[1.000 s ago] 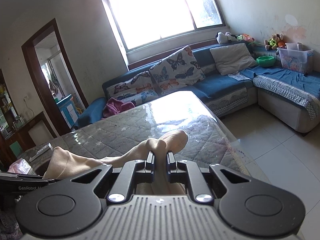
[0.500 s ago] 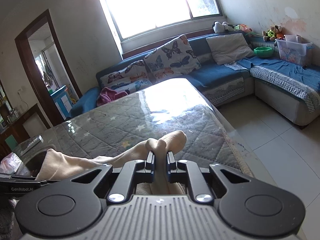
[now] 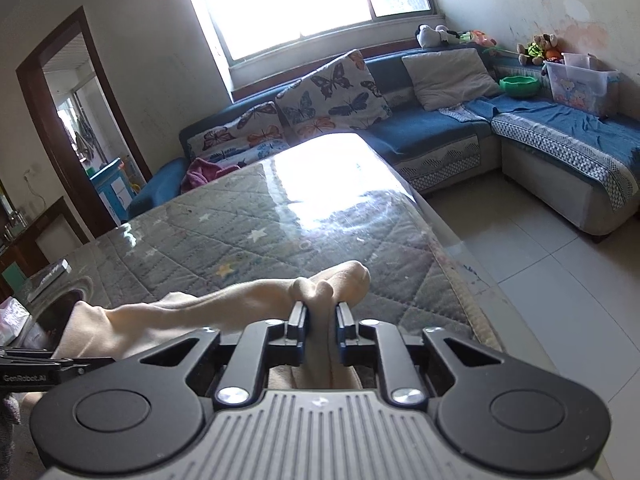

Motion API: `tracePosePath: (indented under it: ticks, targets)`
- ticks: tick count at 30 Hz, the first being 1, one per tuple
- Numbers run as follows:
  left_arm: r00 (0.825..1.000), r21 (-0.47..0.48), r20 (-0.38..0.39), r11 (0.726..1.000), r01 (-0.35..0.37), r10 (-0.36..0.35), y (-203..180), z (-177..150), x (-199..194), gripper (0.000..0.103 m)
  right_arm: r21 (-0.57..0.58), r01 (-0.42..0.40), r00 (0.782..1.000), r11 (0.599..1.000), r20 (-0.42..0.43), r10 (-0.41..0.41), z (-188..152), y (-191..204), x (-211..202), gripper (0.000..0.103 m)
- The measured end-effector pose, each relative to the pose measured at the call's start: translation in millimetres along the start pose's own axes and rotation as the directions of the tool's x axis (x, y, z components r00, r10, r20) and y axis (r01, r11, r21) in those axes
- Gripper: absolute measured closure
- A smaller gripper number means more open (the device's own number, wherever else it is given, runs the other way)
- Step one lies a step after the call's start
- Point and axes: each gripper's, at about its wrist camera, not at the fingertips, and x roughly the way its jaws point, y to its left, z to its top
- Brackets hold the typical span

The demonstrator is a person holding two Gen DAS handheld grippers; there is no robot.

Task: Fold clothes
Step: 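Lower the folded sweatshirt onto the table and open both grippers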

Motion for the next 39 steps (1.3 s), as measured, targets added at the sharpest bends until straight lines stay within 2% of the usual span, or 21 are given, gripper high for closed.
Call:
tracePosePath:
  ticks: [7, 15, 23, 39]
  targets:
    - [1.000, -0.009, -0.001, 1.000, -0.020, 0.020, 3.7, 1.0, -0.8, 0.060, -0.012, 0.040, 0.999, 0.999, 0.009, -0.040, 2.7, -4.3, -4.7, 0.085]
    - [0.998, -0.037, 0.014, 0.998, -0.055, 0.056, 12.0, 3.8, -5.8, 0.052, -0.045, 0.005, 0.999, 0.999, 0.032, -0.004, 10.0, 11.4, -8.1, 0.084]
    - [0.994, -0.062, 0.037, 0.993, -0.098, 0.101, 24.0, 13.8, -9.8, 0.051, -0.097, -0.042, 0.999, 0.994, 0.001, 0.042, 10.7, 32.2, 9.1, 0.084]
    - [0.996, 0.045, 0.051, 0.996, -0.077, 0.074, -8.2, 39.9, 16.4, 0.051, -0.181, -0.004, 0.998, 0.984, -0.063, -0.008, 7.9, 50.5, 42.2, 0.083]
